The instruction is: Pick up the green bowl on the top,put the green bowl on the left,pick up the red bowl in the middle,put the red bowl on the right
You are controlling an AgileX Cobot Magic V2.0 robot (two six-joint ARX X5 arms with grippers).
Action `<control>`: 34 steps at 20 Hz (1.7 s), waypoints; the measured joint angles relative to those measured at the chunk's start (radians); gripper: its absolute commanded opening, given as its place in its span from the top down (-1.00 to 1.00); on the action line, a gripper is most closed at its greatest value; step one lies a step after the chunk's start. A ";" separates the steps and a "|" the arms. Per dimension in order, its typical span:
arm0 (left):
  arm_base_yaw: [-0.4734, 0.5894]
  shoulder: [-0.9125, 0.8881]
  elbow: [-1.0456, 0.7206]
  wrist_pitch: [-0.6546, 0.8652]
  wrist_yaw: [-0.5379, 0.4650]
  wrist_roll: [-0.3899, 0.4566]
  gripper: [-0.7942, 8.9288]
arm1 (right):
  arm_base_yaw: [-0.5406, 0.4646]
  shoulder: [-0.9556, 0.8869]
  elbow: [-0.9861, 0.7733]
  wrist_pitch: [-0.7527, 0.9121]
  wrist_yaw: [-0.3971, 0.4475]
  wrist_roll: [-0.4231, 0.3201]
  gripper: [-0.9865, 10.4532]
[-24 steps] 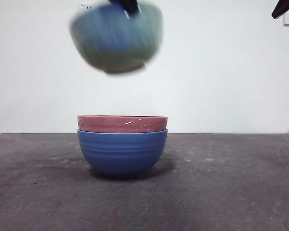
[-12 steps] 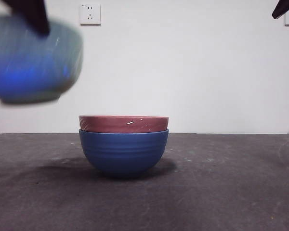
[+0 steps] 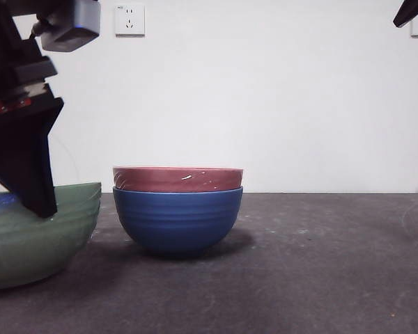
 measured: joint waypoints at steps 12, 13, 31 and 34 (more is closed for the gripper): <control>0.000 0.031 -0.003 0.040 0.079 -0.023 0.19 | 0.000 0.002 0.000 0.011 -0.003 0.000 0.39; 0.000 0.029 0.003 0.017 0.077 -0.028 0.19 | 0.000 0.002 0.000 0.021 -0.004 0.000 0.39; 0.551 -0.329 0.364 -0.411 -0.012 0.051 0.19 | 0.460 0.502 0.443 -0.078 0.047 -0.080 0.39; 0.645 -0.355 0.364 -0.411 0.090 0.067 0.19 | 0.564 0.602 0.530 -0.106 0.140 -0.121 0.39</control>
